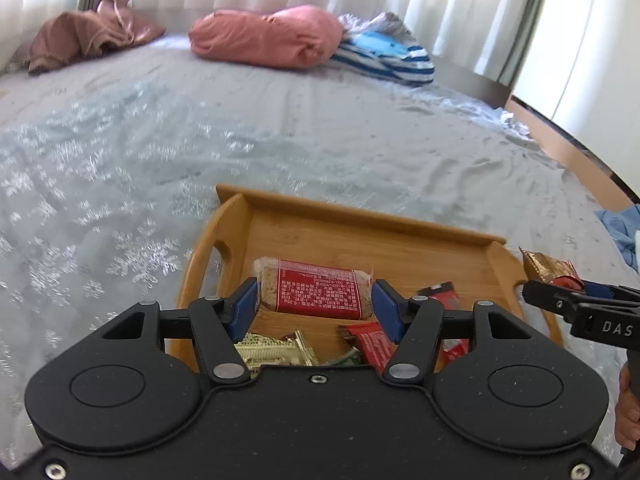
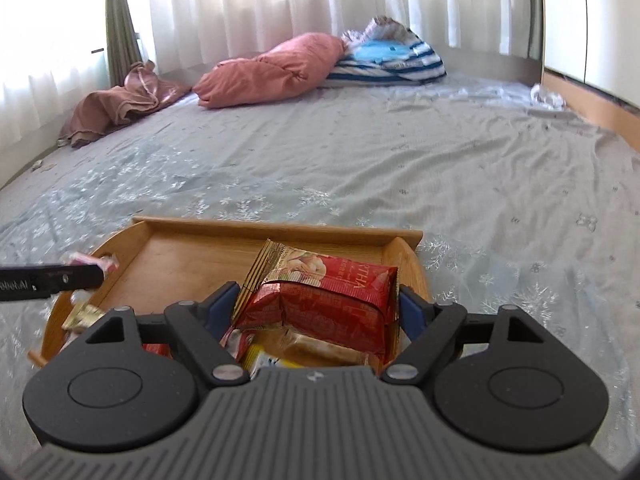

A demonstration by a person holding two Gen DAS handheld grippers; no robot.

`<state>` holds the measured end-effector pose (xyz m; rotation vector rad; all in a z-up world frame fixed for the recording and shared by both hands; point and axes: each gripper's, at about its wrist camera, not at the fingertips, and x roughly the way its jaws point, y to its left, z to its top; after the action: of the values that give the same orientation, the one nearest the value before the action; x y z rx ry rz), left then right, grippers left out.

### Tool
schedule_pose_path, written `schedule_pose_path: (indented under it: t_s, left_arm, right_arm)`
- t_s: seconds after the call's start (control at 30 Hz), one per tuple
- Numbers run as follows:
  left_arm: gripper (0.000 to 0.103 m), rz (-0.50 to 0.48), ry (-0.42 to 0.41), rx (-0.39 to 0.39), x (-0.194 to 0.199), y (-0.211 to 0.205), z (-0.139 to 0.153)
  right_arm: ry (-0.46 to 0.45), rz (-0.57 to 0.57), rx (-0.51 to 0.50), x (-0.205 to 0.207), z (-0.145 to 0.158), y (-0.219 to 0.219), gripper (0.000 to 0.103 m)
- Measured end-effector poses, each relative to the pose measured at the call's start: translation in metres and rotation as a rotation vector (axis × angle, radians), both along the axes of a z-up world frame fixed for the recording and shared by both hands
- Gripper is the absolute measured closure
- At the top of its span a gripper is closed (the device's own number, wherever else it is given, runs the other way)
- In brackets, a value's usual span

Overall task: Organize snacks
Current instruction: 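Carry the biscuit bar and chip bag over the tray and lower them with both tools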

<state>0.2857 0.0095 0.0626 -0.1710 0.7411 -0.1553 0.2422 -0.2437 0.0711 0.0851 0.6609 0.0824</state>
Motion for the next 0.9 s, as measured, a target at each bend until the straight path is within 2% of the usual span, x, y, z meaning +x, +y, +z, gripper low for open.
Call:
schedule_pose_path:
  t_s: [0.33, 0.57, 0.9]
  left_arm:
    - [0.044, 0.016, 0.048, 0.036, 0.025, 0.001, -0.036]
    - [0.044, 0.004, 0.047, 0.053, 0.027, -0.001, -0.043]
    - [0.044, 0.009, 0.056, 0.058, 0.028, -0.004, -0.048]
  right_arm:
    - [0.073, -0.003, -0.045, 0.038, -0.029, 0.000, 0.020]
    - [0.100, -0.004, -0.036, 0.047, -0.045, 0.002, 0.020]
    - [0.098, 0.005, -0.032, 0.050, -0.051, 0.003, 0.016]
